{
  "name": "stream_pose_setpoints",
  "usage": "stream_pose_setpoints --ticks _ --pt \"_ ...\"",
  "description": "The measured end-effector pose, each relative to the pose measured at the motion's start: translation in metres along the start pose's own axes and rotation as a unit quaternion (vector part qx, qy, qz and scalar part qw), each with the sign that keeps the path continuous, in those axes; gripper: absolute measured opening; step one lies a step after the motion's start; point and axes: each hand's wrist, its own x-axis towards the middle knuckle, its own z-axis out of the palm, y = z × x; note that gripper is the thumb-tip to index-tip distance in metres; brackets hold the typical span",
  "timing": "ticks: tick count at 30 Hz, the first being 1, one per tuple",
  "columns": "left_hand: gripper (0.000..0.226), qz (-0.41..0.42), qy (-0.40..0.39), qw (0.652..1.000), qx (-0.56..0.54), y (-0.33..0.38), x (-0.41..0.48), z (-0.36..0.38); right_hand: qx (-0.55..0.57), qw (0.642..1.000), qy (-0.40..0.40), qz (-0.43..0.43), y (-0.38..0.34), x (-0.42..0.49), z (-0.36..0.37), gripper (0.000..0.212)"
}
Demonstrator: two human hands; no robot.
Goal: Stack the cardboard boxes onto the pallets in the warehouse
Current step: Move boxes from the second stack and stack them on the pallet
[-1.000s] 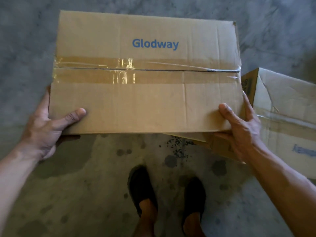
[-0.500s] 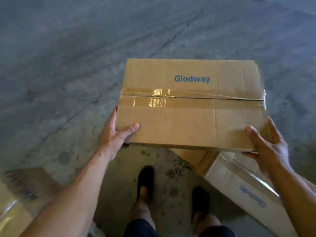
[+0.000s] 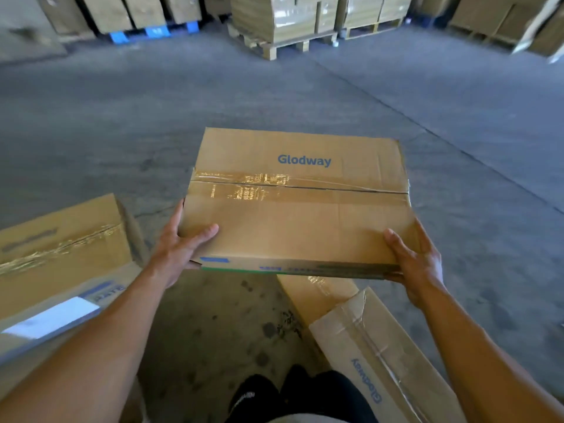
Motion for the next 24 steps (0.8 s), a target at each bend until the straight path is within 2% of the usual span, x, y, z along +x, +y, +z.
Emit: stream_pose_setpoints --ticks 3,7,12,14,20,23,24 --pt "0.118 0.009 0.016 1.0 -0.011 -0.007 -0.049 -0.018 -0.016 0.999 -0.021 -0.027 -0.003 -0.038 -0.008 0.094" --pt "0.1 0.034 0.071 0.996 -0.03 -0.021 -0.132 -0.039 -0.039 0.998 -0.039 -0.044 0.003 -0.095 -0.022 0.096" --pt "0.103 0.001 0.15 0.988 -0.028 -0.059 -0.252 -0.079 -0.056 0.992 -0.103 -0.053 0.024 -0.164 -0.026 0.073" --pt "0.102 -0.007 0.18 0.983 -0.043 -0.07 -0.289 -0.096 -0.065 0.987 -0.136 -0.057 0.028 -0.184 -0.019 0.068" --pt "0.094 -0.014 0.279 0.96 -0.038 -0.101 -0.37 -0.134 -0.084 0.966 -0.242 -0.045 0.049 -0.216 0.027 0.079" --pt "0.094 -0.011 0.32 0.946 -0.055 -0.109 -0.405 -0.148 -0.068 0.954 -0.29 -0.03 0.056 -0.231 0.054 0.064" --pt "0.092 -0.017 0.331 0.942 -0.057 -0.112 -0.416 -0.151 -0.071 0.949 -0.307 -0.026 0.058 -0.236 0.061 0.067"
